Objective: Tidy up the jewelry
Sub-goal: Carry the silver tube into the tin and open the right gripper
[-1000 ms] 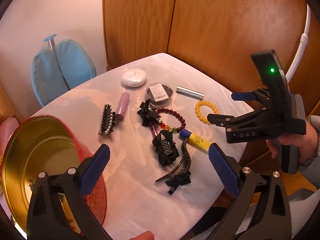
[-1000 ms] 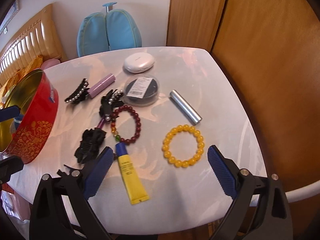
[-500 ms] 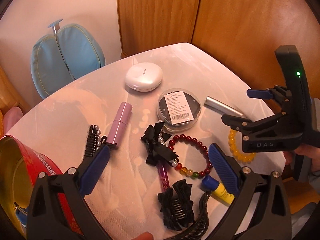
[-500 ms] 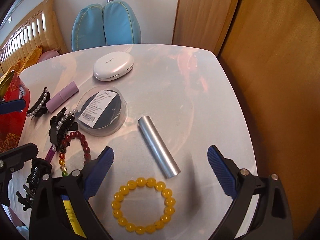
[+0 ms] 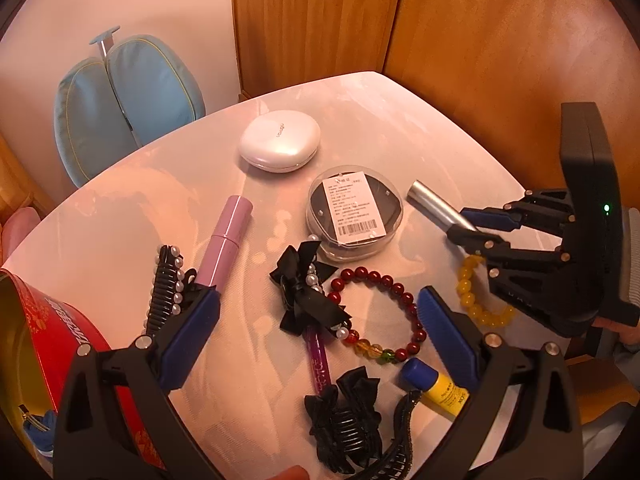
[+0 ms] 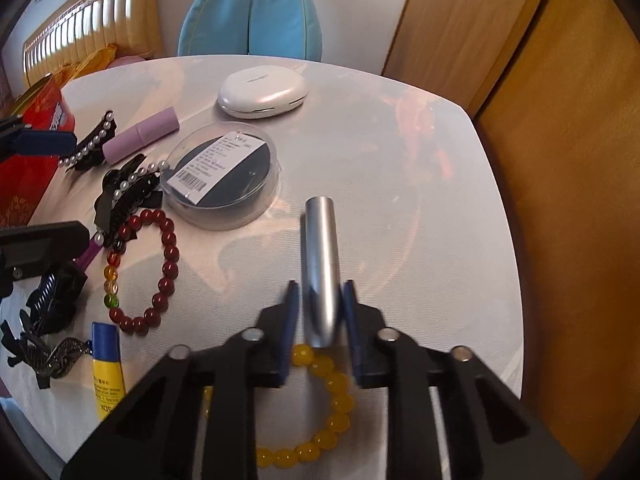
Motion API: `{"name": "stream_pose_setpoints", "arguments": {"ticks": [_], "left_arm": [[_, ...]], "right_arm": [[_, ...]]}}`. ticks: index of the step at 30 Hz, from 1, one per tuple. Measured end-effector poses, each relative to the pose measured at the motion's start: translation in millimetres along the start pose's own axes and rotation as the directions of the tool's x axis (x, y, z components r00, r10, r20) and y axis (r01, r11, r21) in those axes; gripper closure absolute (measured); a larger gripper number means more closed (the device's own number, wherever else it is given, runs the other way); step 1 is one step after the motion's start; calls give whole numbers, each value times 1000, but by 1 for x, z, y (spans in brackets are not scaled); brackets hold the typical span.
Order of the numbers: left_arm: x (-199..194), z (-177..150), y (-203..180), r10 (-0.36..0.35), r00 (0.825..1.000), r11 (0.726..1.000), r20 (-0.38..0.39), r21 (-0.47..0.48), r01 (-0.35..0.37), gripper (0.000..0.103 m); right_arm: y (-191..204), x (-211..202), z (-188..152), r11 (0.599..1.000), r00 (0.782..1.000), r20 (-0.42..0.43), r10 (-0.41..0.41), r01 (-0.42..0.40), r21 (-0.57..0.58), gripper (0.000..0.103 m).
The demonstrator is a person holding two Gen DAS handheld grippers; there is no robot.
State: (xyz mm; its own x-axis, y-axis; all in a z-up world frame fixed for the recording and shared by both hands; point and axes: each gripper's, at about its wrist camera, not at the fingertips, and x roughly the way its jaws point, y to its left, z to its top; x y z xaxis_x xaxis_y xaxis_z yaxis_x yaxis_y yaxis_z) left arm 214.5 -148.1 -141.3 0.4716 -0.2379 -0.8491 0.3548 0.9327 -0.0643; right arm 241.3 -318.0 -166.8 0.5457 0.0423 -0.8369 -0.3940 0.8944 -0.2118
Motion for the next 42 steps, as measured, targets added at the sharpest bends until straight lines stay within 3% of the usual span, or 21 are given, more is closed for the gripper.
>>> {"name": "stream_pose_setpoints", "arguments": {"ticks": [13,17,21,25,32,36,42], "left_arm": [[-70,-13,15,11,996,1000,91,9,-12,7],[-100,-24,39,53,991,998,126,-31,-49,7],[-135,-46,74,140,978,987,152,-95,-127,7],[-164,-76,120,239,961,959,142,-190,-210,7],[-195,-116,205,401,912,870,87,-347,-349,7],[-195,-135,242,437,898,830,39,-403,-386,7],[-184,-156,284,426,905,789,-14,-483,-379,7]], "right_arm": [[15,-87,23,994,983,178,53,-69,83,85],[44,-115,37,994,967,236,91,-104,42,85],[86,-131,56,986,945,283,163,-163,-24,85],[139,-140,81,964,915,305,263,-235,-124,85],[238,-133,113,895,875,267,404,-317,-315,85],[281,-112,124,865,878,200,434,-344,-365,85],[323,-69,141,851,905,79,418,-359,-383,85]]}}
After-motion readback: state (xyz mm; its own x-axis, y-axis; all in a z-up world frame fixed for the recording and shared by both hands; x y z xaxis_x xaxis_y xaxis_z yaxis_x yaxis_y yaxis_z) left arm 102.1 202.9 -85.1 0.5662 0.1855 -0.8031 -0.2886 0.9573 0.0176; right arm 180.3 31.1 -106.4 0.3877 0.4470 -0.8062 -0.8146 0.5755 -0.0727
